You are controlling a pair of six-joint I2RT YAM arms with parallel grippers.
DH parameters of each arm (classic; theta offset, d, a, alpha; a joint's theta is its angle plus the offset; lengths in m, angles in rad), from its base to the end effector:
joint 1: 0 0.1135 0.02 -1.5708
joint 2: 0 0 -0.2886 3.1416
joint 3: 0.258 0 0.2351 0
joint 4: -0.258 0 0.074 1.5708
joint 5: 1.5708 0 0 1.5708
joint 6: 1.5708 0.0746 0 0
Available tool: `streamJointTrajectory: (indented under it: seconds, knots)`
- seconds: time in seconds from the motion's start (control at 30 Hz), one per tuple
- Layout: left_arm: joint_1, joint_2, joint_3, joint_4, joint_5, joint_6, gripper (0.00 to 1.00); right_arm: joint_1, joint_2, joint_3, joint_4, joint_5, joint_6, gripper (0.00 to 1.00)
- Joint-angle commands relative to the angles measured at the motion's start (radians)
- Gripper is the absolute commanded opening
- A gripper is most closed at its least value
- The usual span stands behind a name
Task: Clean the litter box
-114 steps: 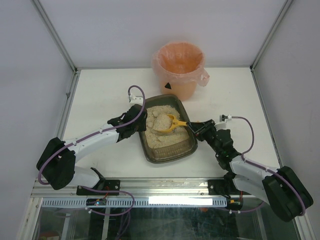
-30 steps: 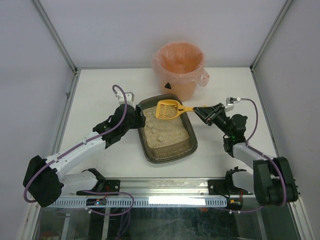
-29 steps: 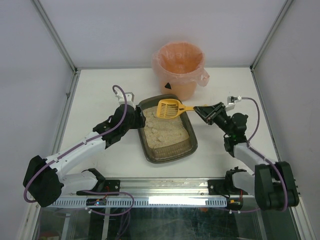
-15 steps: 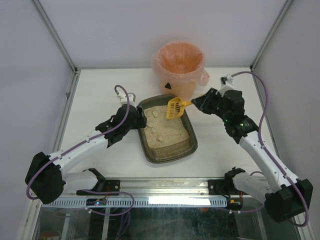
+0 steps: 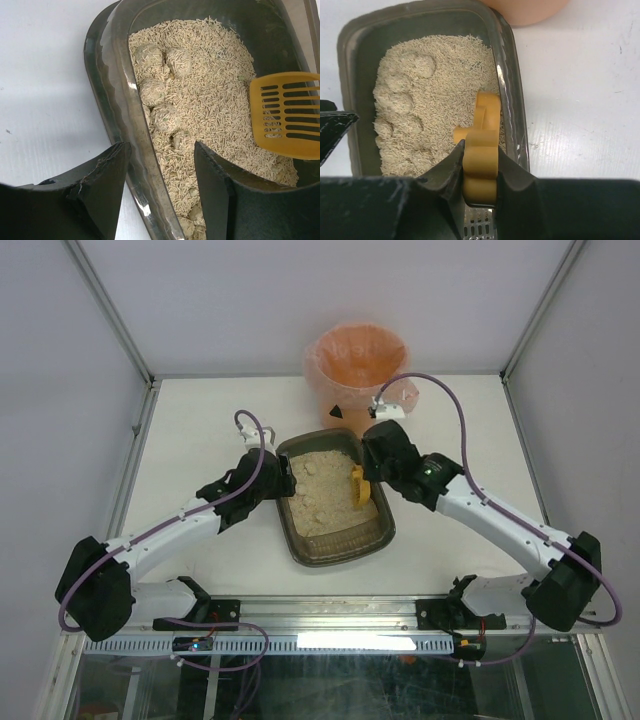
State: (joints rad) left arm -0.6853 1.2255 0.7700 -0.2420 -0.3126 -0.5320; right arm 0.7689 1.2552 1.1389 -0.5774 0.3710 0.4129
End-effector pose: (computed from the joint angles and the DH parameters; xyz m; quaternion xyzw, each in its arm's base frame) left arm 0.2189 -0.1493 0.2458 0.0029 0.8975 -0.1231 0.4234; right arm 0.2154 0.1708 0.3293 -0.0805 0.8896 0.0938 0.4396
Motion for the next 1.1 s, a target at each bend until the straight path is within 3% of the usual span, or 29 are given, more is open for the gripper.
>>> streamJointTrajectory:
  seconds: [0.0,0.2,0.7,1.07]
  knots:
    - [0.011,-0.001,0.010,0.048,0.015,0.006,0.56,0.053,0.064,0.089,-0.070,0.202,-0.034,0.00]
    - [0.010,0.007,0.010,0.048,0.019,0.006,0.56,0.067,0.137,0.112,-0.101,0.187,0.008,0.00]
    - [0.011,0.025,0.003,0.049,0.030,0.001,0.55,-0.014,0.020,-0.208,0.279,-0.095,0.258,0.00]
    - [0.011,0.072,0.004,0.045,0.006,-0.008,0.45,-0.043,0.052,-0.376,0.518,-0.082,0.392,0.00]
